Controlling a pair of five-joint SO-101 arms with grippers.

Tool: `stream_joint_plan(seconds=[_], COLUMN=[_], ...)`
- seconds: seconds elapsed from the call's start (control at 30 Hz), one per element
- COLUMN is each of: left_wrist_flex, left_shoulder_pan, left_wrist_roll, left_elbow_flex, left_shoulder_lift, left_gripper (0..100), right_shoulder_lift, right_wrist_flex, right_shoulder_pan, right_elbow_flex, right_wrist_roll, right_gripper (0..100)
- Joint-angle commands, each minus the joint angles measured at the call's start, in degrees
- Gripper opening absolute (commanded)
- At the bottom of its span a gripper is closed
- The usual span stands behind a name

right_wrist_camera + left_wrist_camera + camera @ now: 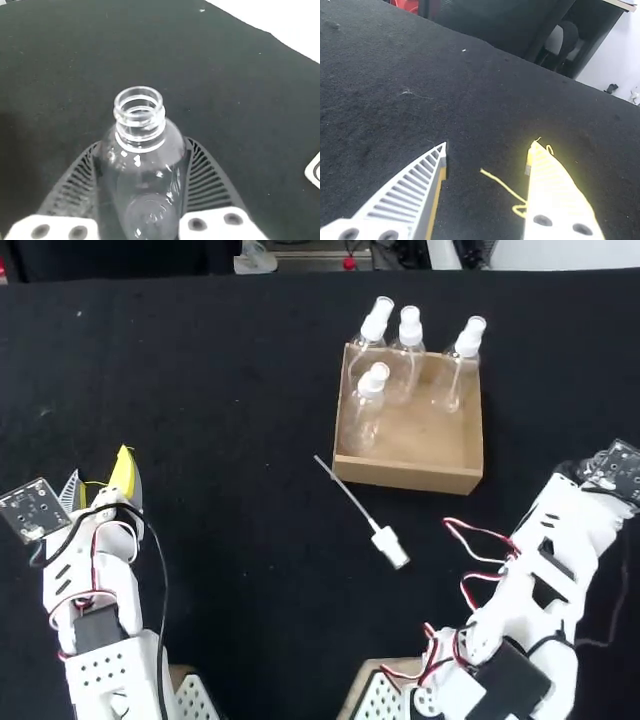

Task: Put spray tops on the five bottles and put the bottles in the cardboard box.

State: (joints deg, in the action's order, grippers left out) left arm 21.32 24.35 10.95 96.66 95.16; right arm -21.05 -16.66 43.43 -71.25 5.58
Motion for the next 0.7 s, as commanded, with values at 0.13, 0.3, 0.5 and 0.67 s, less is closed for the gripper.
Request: stream_joint_plan(seconds=[0.13,0.3,0.5,0.67], left_wrist_flex=[-1.5,-1.6,-1.5,-1.3], left_shoulder_pan=[-0.7,-0.7,-0.7,-0.7], left_wrist_roll=[-0.1,-0.1,-0.1,-0.1], left_elbow_flex=[1.2,1.2,1.2,1.2], left_shoulder_lift=[0.7,0.7,0.7,0.7], left_gripper=[25,25,25,25], right_shoulder_lift=[0.0,0.3,0.0,0.3], right_wrist_flex=[-1.7,-10.3,-31.6,-30.7], right_shoulder_pan=[0.8,0.7,0.7,0.7], right_elbow_flex=[-2.5,-7.3,-18.9,-18.8], right_wrist_roll=[-0.5,-0.5,-0.1,2.3], right_gripper=[1.3,1.2,1.2,1.2])
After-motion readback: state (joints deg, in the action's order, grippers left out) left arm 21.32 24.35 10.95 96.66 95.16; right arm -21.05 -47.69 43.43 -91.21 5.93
